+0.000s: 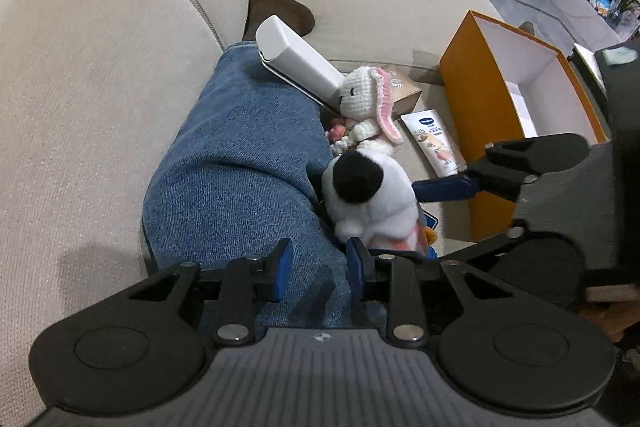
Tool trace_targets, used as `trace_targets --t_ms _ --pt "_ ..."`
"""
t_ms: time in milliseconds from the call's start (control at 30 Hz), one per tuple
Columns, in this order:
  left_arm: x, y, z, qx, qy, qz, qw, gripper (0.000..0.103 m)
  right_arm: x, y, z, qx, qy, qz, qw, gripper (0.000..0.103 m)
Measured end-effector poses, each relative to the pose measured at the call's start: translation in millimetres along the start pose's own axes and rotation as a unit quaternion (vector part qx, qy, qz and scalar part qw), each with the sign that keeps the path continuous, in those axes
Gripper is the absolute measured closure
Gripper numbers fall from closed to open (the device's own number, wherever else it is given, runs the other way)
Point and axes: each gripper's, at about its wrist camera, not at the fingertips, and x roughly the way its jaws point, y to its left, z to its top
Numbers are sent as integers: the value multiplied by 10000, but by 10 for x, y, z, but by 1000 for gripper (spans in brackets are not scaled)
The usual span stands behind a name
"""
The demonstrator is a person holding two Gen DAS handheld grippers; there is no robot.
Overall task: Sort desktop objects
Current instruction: 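Reach the right gripper to the white plush toy and grasp it, then lift the white plush dog over the box with right while left grasps the bunny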
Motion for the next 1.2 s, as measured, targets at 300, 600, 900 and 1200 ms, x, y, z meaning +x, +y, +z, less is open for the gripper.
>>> trace_targets --t_ms 300,600,900,1200 --pt "35 29 8 10 -35 -172 9998 69 272 -122 57 202 160 -633 9977 37" --pt "160 -155 56 299 164 -450 9984 69 -63 -407 28 592 -17 -244 9979 42" --pt "438 -457 88 -43 452 -682 9966 69 -647 -703 -89 707 -531 -750 9933 42" --pt "524 -758 314 831 72 -337 9959 69 -974 -1101 -225 907 -890 -1073 9861 42"
